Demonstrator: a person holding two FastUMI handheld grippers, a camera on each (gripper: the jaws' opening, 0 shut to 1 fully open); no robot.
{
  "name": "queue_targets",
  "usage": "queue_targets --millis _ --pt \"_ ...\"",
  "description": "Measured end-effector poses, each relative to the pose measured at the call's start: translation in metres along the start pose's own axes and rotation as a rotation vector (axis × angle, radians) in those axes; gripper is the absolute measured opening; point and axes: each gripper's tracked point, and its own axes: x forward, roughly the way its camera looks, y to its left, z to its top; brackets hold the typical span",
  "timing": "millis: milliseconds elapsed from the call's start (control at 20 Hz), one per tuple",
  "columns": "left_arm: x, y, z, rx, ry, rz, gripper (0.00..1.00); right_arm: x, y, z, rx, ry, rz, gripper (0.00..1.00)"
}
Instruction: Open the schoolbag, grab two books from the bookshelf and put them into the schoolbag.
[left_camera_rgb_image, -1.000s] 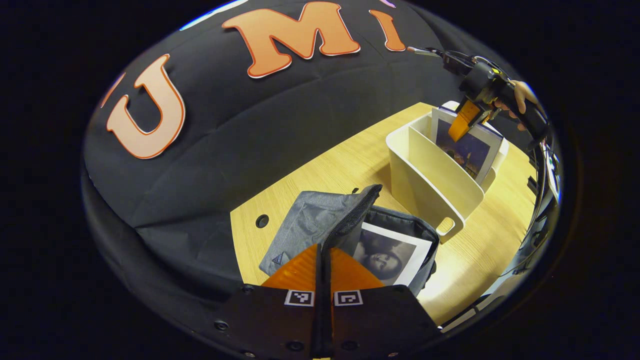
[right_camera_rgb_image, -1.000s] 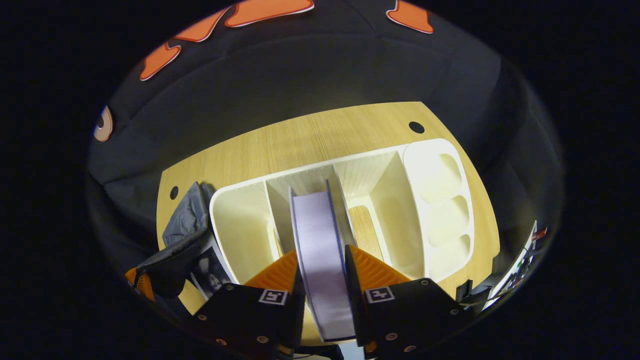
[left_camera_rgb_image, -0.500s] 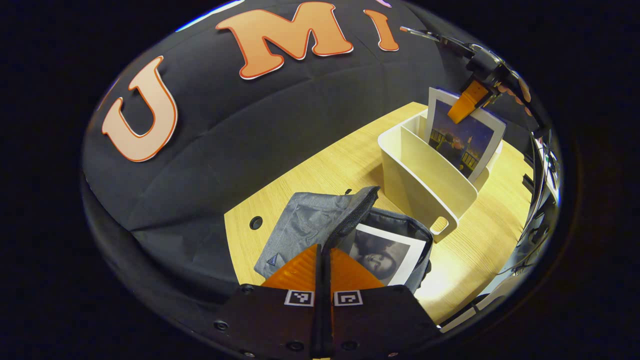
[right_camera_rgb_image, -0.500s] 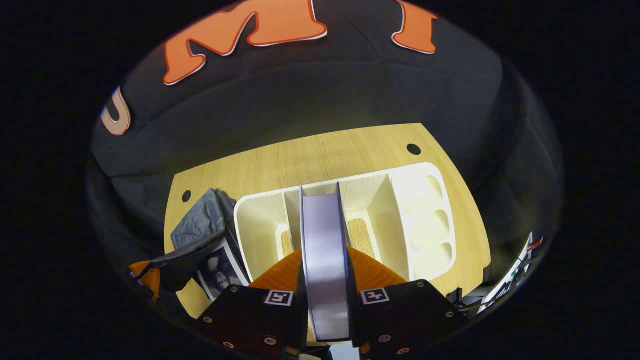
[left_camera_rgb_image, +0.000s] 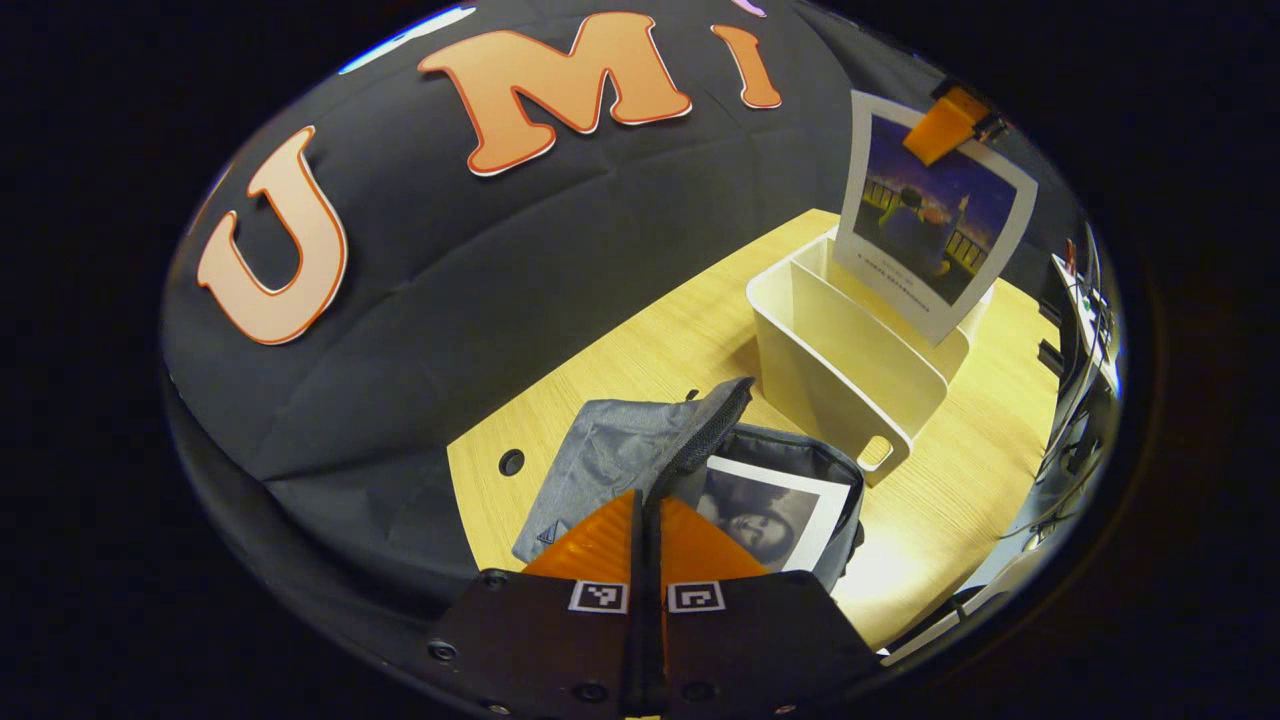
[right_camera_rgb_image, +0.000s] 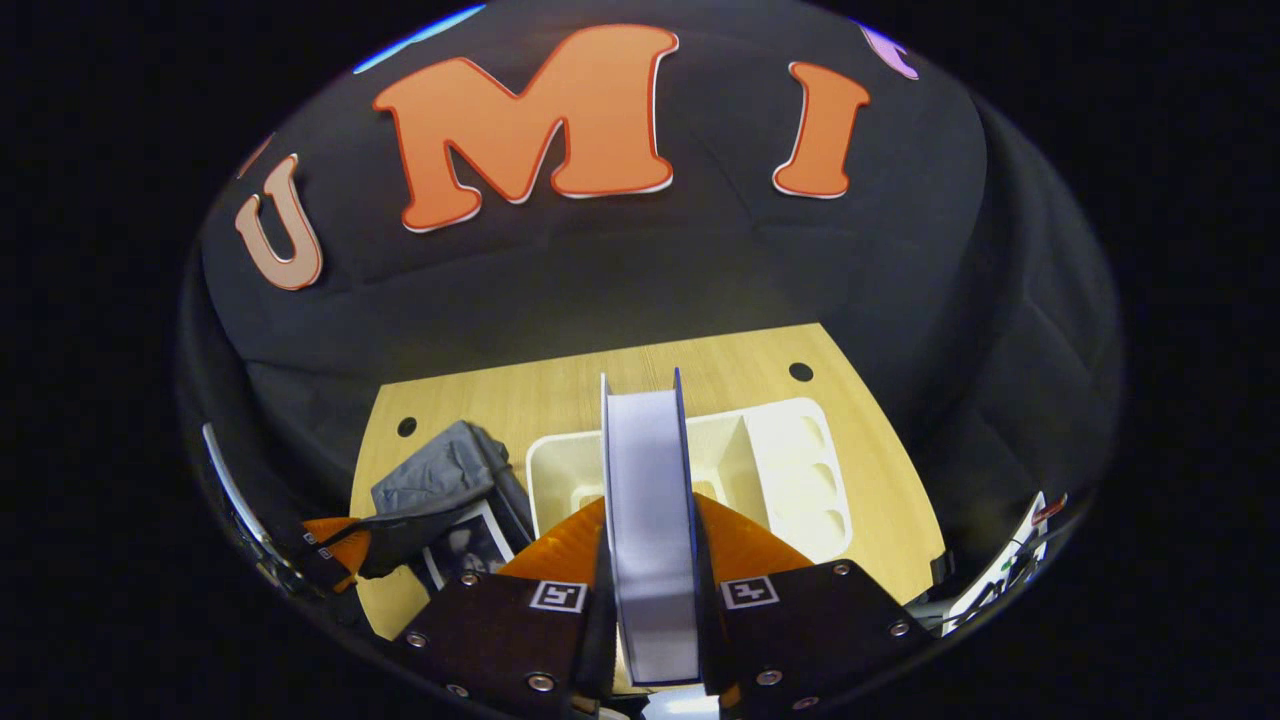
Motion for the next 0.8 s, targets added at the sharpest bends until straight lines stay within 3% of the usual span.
queue_targets --millis 400,550,600,800 --pt "-0.002 0.01 0.009 0.082 -0.038 -0.025 0.0 -0.08 0.056 0.003 0.074 -0.121 0.105 0.33" --pt "-0.003 0.011 0.013 0.122 -0.058 -0.036 0.05 -0.089 0.077 -0.019 0.139 -0.112 0.163 0.33" --pt "-0.003 0.012 0.014 0.137 -0.061 -0.037 0.0 -0.091 0.083 -0.03 0.168 -0.1 0.184 0.33" --pt "-0.003 0.018 0.018 0.185 -0.072 -0.033 0.01 -0.086 0.098 -0.076 0.345 -0.045 0.293 0.33"
